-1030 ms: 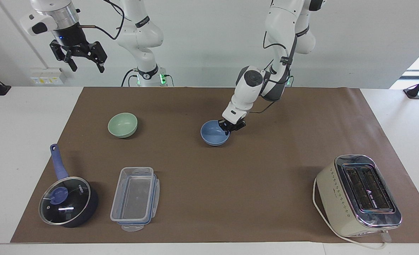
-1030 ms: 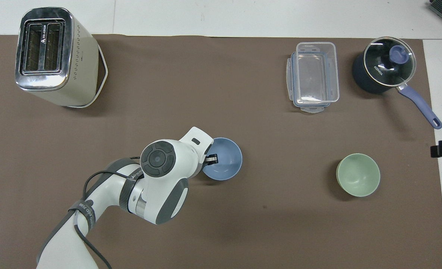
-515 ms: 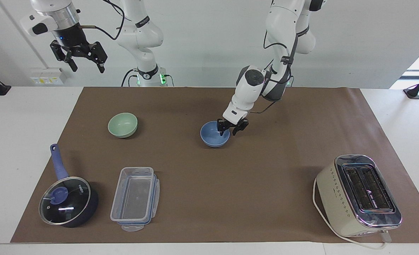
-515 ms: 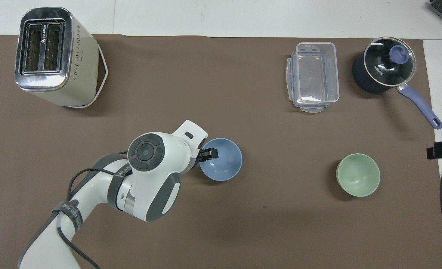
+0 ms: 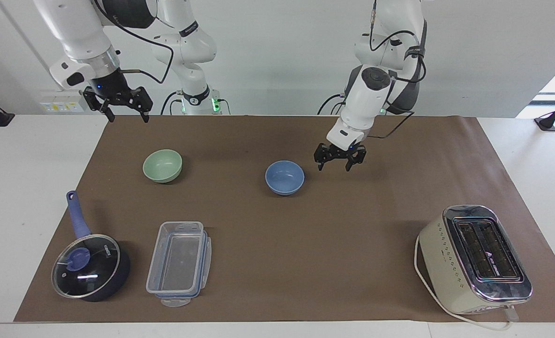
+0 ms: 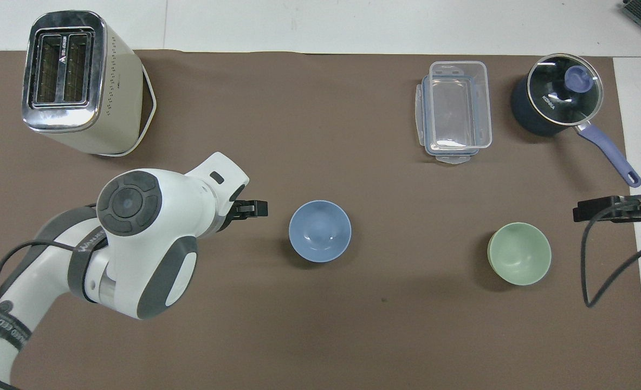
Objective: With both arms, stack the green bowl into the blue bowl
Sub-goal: 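Release the blue bowl with the left gripper while the right gripper reaches out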
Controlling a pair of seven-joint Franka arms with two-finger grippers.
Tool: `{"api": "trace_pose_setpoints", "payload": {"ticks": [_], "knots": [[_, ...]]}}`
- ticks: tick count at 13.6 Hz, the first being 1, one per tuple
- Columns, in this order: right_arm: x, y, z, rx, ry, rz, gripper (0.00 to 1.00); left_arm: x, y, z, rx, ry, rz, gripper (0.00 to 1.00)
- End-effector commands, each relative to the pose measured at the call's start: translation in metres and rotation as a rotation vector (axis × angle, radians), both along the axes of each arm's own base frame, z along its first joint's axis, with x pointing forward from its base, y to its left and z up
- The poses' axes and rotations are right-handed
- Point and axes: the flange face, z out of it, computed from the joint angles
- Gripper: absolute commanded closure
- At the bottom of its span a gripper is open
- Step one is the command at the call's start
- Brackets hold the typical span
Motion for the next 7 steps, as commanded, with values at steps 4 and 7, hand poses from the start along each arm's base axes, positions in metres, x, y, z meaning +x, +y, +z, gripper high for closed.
{"api": "trace_pose_setpoints", "payload": {"ticks": [4, 7], "knots": [[0.018, -0.005, -0.120, 0.009, 0.043, 0.084, 0.00, 0.024, 0.097, 0.069, 0.056, -0.013, -0.092, 0.00], [0.010, -0.014, -0.179, 0.007, 0.023, 0.140, 0.00, 0.046, 0.144, 0.121, 0.066, -0.038, -0.131, 0.00]]}}
